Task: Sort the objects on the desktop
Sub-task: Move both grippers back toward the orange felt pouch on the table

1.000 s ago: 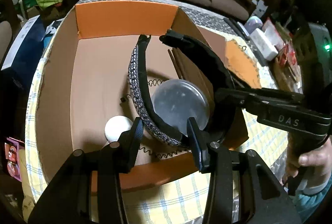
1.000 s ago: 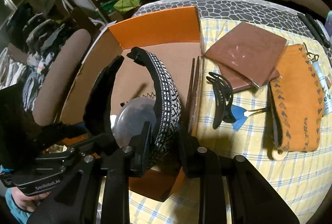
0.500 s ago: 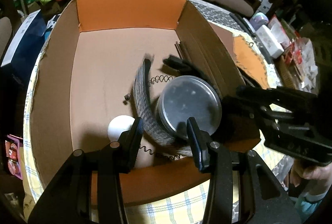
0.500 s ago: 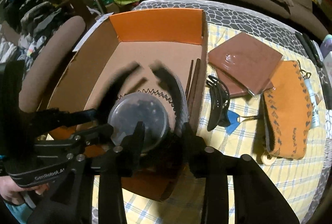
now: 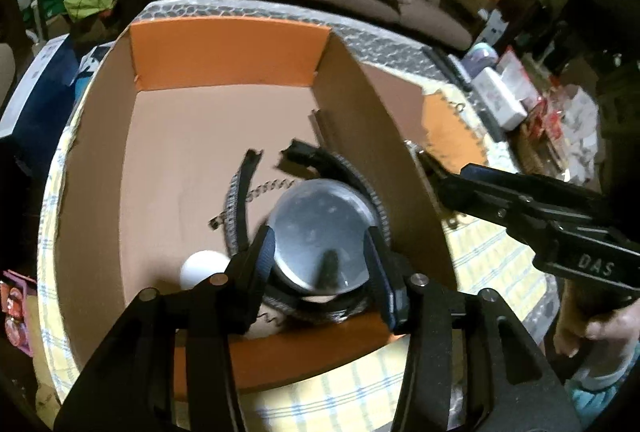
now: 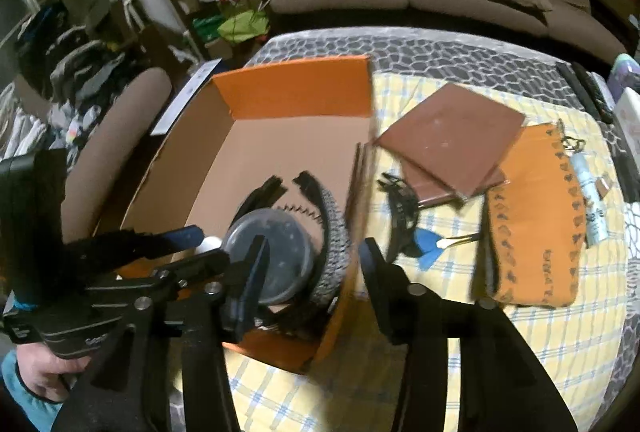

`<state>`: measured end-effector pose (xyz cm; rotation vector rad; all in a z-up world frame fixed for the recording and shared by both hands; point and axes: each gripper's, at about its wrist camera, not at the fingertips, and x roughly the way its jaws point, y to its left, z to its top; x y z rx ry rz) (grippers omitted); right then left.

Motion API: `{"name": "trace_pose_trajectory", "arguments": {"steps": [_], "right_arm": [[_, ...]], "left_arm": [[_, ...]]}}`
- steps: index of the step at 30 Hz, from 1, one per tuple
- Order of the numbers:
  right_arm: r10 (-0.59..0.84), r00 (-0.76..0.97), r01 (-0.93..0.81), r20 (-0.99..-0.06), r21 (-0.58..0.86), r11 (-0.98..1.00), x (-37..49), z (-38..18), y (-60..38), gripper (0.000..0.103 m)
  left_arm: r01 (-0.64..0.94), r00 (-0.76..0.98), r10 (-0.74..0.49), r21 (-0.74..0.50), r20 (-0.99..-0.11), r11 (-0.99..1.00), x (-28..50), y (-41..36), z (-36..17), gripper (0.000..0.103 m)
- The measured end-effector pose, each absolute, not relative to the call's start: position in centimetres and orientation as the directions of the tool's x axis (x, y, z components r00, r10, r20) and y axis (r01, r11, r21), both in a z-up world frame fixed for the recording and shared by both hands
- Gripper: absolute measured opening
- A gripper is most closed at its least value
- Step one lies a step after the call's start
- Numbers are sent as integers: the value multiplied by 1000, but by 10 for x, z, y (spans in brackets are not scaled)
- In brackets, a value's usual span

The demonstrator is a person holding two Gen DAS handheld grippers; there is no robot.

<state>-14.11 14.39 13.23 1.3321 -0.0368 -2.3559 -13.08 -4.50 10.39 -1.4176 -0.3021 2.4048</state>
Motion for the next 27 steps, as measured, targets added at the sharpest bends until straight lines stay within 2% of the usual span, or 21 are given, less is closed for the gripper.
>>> {"name": "trace_pose_trajectory", "arguments": {"steps": [3, 6, 8, 11, 13, 15, 19, 23, 27], "right_arm": [[-374, -457, 326, -807, 240, -915, -143, 134, 157, 52], [-362, -472, 292, -804, 245, -925, -145, 135, 174, 59], [-353, -484, 271, -801, 246, -931, -146, 136, 185, 66], [-334, -503, 233, -797, 247, -941, -147, 136, 203, 76], [-324, -508, 210, -798, 250, -945, -147, 135, 215, 79], [-317, -512, 182, -798, 260, -948, -148, 133, 229, 82], [-287, -530, 109, -798, 272, -956, -149, 128, 262, 101], [-241, -552, 44, -798, 261, -964, -146, 126, 295, 103], [-254, -562, -16, -787, 317, -948, -144, 124, 329, 103]], "left_arm": [[-176, -452, 400, -360, -797, -916, -132, -38, 106, 62], [-175, -454, 413, -375, -790, -910, -132, -28, 109, 65], [-178, -457, 418, -380, -785, -908, -133, -19, 111, 70], [-182, -460, 426, -387, -779, -904, -133, -5, 114, 83], [-178, -461, 430, -394, -776, -902, -133, 3, 114, 96], [-178, -458, 458, -425, -762, -887, -135, 11, 116, 101], [-190, -455, 474, -438, -754, -879, -136, 30, 117, 103], [-195, -451, 488, -451, -747, -871, -136, 48, 117, 103], [-212, -454, 518, -477, -725, -853, -136, 72, 119, 103]]}}
